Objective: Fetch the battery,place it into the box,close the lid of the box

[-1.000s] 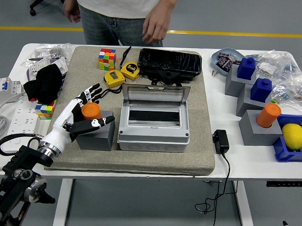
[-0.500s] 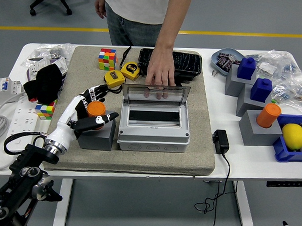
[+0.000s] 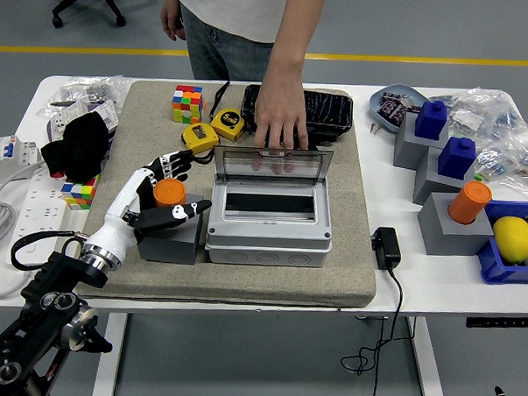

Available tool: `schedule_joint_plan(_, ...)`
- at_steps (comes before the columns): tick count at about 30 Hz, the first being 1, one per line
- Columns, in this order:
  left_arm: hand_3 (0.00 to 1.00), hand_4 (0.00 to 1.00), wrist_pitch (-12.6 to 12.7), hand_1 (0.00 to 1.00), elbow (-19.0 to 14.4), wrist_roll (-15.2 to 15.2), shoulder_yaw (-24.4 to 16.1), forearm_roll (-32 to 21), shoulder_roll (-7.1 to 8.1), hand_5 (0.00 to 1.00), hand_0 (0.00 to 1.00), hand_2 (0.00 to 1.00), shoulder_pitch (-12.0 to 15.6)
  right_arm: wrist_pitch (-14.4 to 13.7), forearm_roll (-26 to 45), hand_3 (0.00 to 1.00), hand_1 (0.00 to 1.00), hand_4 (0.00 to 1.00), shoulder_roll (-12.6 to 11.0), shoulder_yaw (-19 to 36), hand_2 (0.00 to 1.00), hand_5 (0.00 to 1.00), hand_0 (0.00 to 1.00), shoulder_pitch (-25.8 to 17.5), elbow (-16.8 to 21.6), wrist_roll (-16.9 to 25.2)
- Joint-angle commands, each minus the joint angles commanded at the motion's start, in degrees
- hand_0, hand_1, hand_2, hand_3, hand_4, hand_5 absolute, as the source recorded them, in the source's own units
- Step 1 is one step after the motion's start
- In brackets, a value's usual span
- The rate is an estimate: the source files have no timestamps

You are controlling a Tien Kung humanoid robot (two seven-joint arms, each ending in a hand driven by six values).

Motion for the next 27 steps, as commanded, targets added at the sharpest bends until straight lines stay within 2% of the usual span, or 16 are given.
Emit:
schedule_joint_plan(1,0.783,0.998,0.2,0.826,0.0,0.1,0.0,0.4,0.00,0.008,0.758,0.787,0.0,0.0,0.0,0.804,0.848,0.998,0.0,0.0,0.792,0.998,0.953,0.0,0.0,0.0)
schedule_joint_plan(6,0.783,0.998,1.3,0.826,0.0,0.2,0.2,1.9,-0.05,0.008,0.758,0.787,-0.2,0.0,0.1,0.804,0.848,0.998,0.0,0.0,0.792,0.998,0.953,0.0,0.0,0.0)
schedule_joint_plan(7,0.647,0.998,1.4,0.716,0.0,0.2,0.2,2.0,-0.06,0.002,0.633,0.626,-0.2,0.0,0.1,0.804,0.848,0.998,0.0,0.0,0.792,0.998,0.953,0.0,0.0,0.0)
schedule_joint_plan(12,0.647,0.998,2.0,0.716,0.1,0.2,0.4,2.4,-0.08,0.002,0.633,0.626,-0.4,0.0,0.1,0.804,0.848,0.998,0.0,-0.1,0.792,0.998,0.953,0.0,0.0,0.0)
schedule_joint_plan(13,0.526,0.998,2.1,0.653,0.1,0.2,0.4,2.4,-0.11,0.002,0.538,0.517,-0.4,0.0,0.1,0.804,0.848,0.998,0.0,-0.1,0.794,0.998,0.953,0.0,0.0,0.0)
schedule_joint_plan(18,0.526,0.998,2.6,0.653,0.4,0.1,0.7,2.5,-0.17,0.002,0.538,0.517,-0.5,0.0,0.1,0.804,0.848,0.998,0.0,0.0,0.794,0.998,0.953,-0.1,0.0,0.0)
schedule_joint_plan(19,0.470,0.998,2.7,0.609,0.4,0.0,0.7,2.5,-0.18,0.002,0.479,0.462,-0.5,0.0,0.1,0.804,0.848,0.998,0.0,0.0,0.793,0.998,0.953,-0.1,0.0,0.0)
schedule_joint_plan(24,0.470,0.998,2.9,0.609,0.9,-0.1,1.1,2.7,-0.22,0.002,0.479,0.462,-0.7,0.0,0.1,0.804,0.848,0.998,-0.1,0.0,0.793,0.998,0.953,0.0,0.0,0.0)
schedule_joint_plan(25,0.417,0.998,2.9,0.588,1.0,-0.1,1.2,2.7,-0.23,0.002,0.447,0.418,-0.7,0.0,0.1,0.804,0.848,0.998,-0.1,0.0,0.793,0.998,0.953,0.0,0.0,0.0)
schedule_joint_plan(27,0.417,0.998,3.0,0.588,1.2,-0.2,1.4,2.7,-0.23,0.002,0.447,0.418,-0.8,0.0,0.0,0.804,0.848,0.998,-0.1,0.0,0.793,0.998,0.953,0.0,0.0,0.0)
